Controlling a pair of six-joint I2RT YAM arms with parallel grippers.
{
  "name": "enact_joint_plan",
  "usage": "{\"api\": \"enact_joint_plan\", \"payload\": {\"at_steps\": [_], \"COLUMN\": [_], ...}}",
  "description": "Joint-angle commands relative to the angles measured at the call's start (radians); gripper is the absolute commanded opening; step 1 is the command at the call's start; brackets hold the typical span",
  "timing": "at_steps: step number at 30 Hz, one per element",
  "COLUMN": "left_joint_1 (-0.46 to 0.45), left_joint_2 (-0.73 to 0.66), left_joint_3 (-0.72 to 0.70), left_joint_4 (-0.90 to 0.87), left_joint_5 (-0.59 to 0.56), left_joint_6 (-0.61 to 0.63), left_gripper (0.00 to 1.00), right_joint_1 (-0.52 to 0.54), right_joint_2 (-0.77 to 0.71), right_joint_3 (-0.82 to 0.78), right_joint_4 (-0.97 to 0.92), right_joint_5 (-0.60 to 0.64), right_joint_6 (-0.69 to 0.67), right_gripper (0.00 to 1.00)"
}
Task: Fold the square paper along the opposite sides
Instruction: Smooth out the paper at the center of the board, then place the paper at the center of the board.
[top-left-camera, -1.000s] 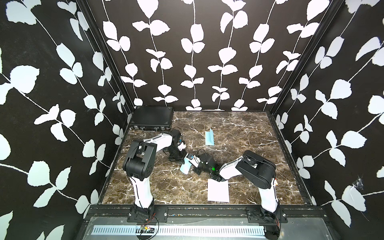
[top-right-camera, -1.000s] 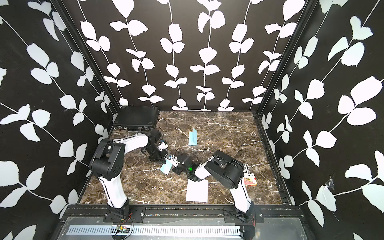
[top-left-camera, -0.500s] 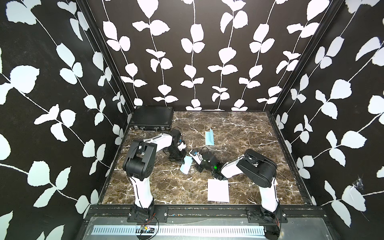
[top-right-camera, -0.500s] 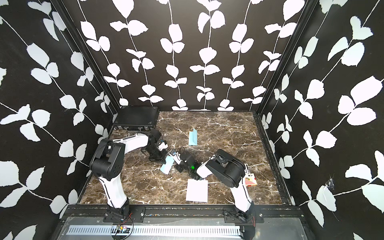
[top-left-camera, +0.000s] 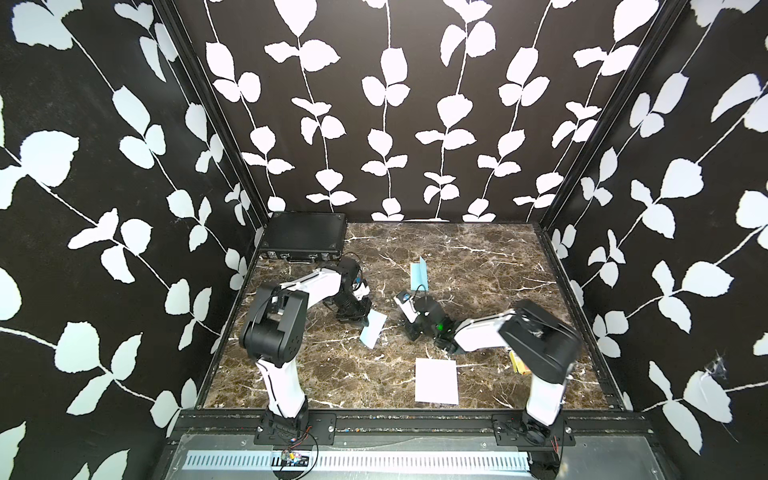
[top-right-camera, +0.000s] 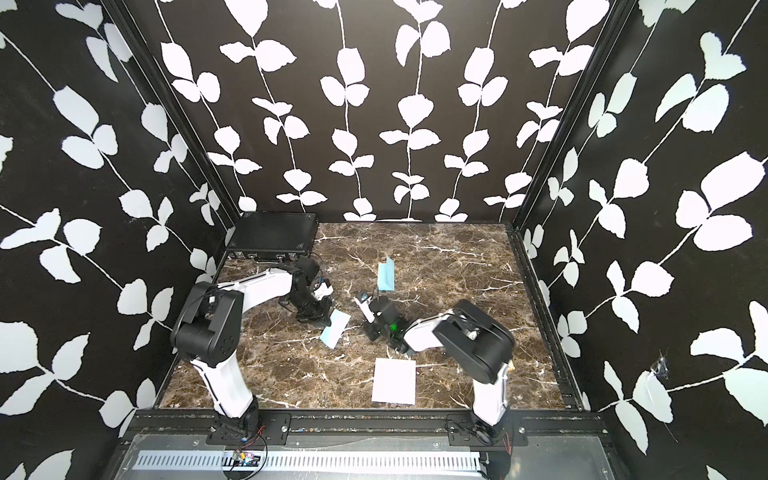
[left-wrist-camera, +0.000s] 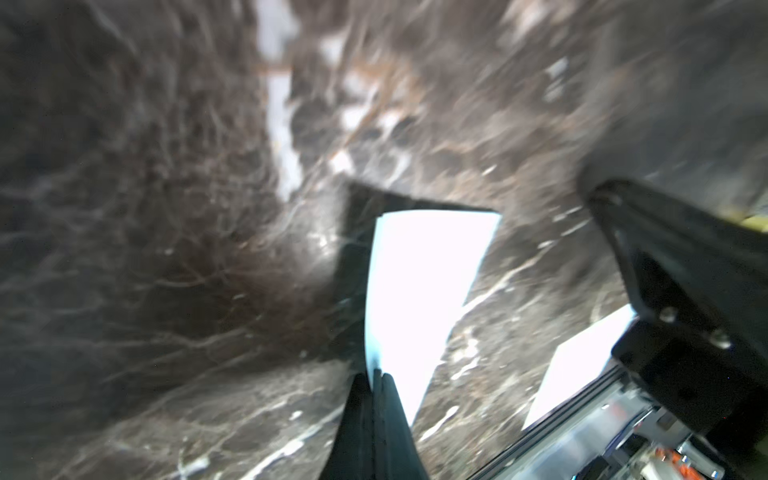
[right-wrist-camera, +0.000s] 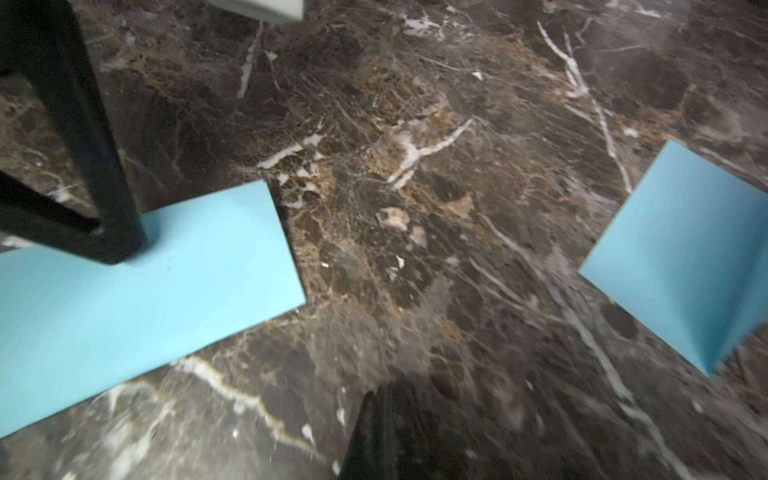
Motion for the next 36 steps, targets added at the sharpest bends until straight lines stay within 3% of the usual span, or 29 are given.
{"api": "enact_joint_plan", "payload": {"at_steps": [1,5,16,22,34,36], "left_joint_1": [0.001,0.004,0.005,0.006,0.007,0.006], "left_joint_2": [-0.103,-0.090,0.285,0.392,0.466,0.468], "left_joint_3": [-0.005,0.081,0.521,0.617,0.632,0.629], "left_joint_4": [0.181,0.284,0.242,0.214,0.208,0.209], "left_joint_5": [0.091,0.078,0.097,0.078,0.036,0.026], "left_joint_6": [-0.134,-0.200,-0.218,-0.200,-0.180,-0.179], "left_gripper": [0.00,0.00,0.00,0.00,0.00,0.05], "right_joint_1": [-0.063,-0.148,-0.273,-0.299,-0.319,-0.318], "right_joint_2": [-0.156,-0.276,-0.315,-0.299,-0.287,-0.285], "right_joint_3": [-0.012,-0.034,-0.053,-0.041,-0.029,-0.028], "right_joint_4": [-0.123,-0.154,-0.152,-0.161,-0.197,-0.202], "right_joint_5": [-0.086,-0.186,-0.297,-0.339,-0.385,-0.392], "right_joint_6": [0.150,0.232,0.260,0.255,0.252,0.254], "right_gripper": [0.10,0.14,0.18,0.20,0.23,0.23]}}
